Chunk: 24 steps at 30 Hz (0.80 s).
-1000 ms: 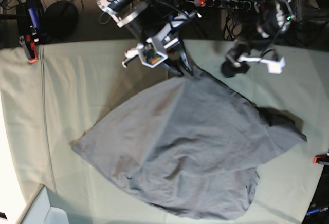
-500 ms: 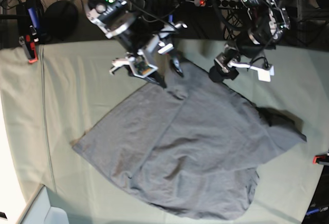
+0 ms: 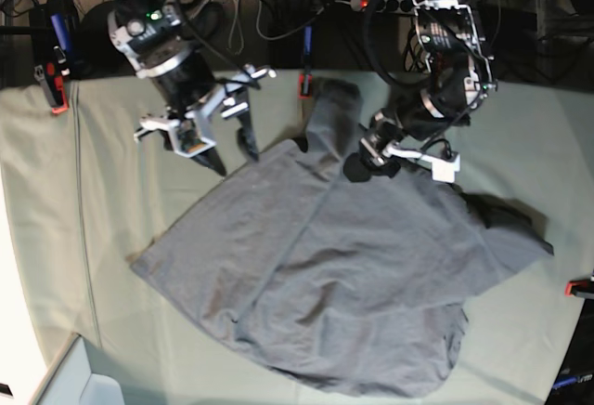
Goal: Layout the t-shirt on the table in an organized manner, then fold the t-shirt properly
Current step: 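Release the shirt and regrasp its collar edge with both grippers, then drag the shirt with the left gripper while the right gripper releases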
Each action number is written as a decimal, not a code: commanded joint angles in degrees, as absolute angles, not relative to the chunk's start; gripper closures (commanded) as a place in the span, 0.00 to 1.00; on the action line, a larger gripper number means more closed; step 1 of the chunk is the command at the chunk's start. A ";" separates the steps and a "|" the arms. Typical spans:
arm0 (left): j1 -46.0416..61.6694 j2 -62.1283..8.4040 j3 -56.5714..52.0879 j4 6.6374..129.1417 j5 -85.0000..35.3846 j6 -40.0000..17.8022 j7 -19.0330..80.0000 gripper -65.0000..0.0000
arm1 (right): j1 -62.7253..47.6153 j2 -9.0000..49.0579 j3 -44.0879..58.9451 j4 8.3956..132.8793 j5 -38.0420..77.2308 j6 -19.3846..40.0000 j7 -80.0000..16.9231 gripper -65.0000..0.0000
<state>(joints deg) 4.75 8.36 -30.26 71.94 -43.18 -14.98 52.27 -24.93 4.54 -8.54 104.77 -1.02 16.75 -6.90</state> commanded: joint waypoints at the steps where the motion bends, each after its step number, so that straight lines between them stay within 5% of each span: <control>1: 5.14 8.48 -30.37 71.34 -40.66 -13.67 54.37 0.32 | -24.48 4.44 -7.43 105.98 -0.13 16.84 -5.32 0.58; 7: 5.85 7.60 -30.46 71.16 -40.75 -13.67 48.31 1.00 | -17.89 4.26 0.40 103.78 -0.13 17.01 -5.93 0.57; 18: 5.93 -6.20 -38.29 71.08 -53.14 -13.49 48.31 1.00 | 8.22 6.81 4.70 75.38 -0.31 17.10 -5.93 0.57; 24: 3.12 -11.82 -42.24 71.69 -54.99 -13.49 47.78 1.00 | 9.10 6.11 4.62 71.25 -0.31 17.10 -5.93 0.57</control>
<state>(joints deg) 4.29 -10.13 -41.80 70.48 -53.49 -13.04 49.45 8.56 6.11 4.60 70.37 -0.82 16.78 -7.18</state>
